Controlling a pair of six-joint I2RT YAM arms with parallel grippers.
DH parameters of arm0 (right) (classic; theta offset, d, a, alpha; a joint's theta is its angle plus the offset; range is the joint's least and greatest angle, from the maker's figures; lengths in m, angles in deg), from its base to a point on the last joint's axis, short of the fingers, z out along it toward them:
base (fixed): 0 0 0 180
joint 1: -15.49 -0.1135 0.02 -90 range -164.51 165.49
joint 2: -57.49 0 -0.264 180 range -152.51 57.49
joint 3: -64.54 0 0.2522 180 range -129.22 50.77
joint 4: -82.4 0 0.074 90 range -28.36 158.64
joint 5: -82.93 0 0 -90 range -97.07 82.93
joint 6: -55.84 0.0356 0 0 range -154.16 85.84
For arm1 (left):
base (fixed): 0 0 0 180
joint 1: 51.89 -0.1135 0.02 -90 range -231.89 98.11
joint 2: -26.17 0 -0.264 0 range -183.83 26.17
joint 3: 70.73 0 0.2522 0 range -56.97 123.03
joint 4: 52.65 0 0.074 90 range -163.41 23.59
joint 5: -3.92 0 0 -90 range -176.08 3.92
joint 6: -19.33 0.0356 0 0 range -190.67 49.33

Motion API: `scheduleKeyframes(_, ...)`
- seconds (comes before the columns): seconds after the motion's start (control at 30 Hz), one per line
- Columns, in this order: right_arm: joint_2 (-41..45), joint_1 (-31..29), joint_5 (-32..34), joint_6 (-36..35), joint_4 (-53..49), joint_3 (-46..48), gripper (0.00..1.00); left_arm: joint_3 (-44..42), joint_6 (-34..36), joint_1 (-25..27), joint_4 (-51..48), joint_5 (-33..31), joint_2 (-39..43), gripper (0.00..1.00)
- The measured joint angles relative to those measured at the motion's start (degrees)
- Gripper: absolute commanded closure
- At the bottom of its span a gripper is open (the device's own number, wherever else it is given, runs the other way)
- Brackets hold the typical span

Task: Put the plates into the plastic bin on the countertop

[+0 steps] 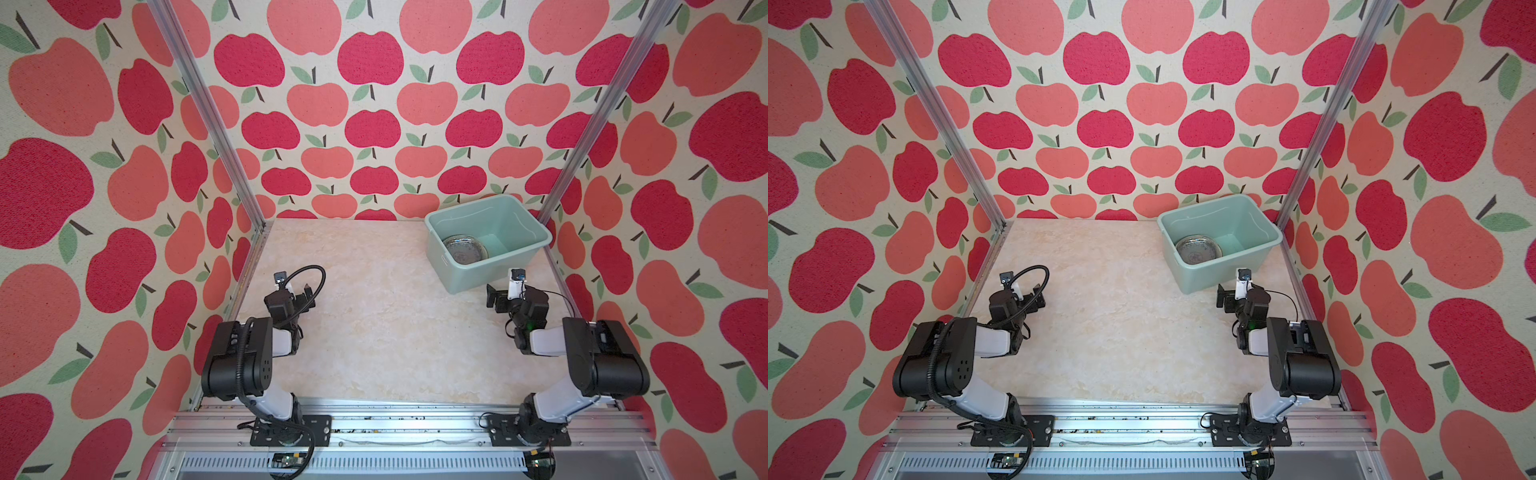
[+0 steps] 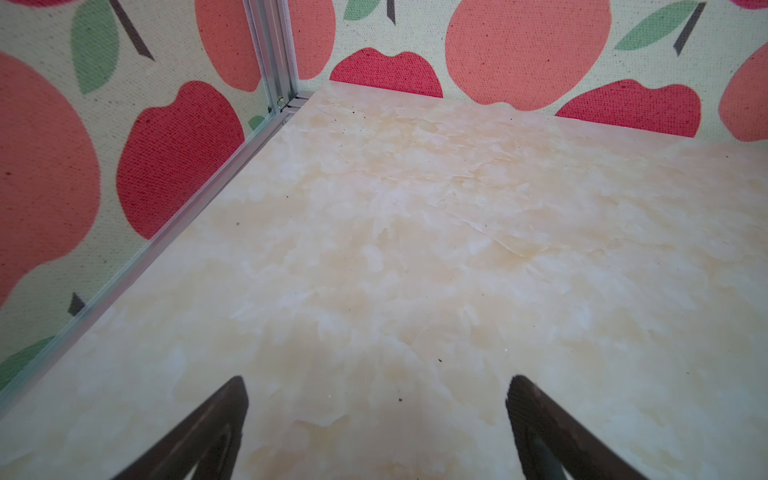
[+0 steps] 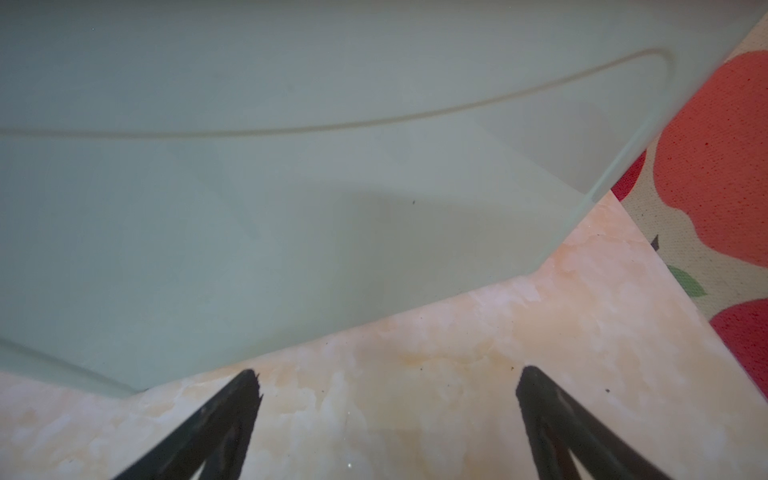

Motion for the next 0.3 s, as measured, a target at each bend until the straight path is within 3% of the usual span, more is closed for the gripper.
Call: scheduleKeyframes(0.3, 0.0, 0.0, 0.0, 0.0, -0.2, 0.0, 0.01, 0.0, 0.0, 0.0, 0.1, 0.0, 0.0, 0.01)
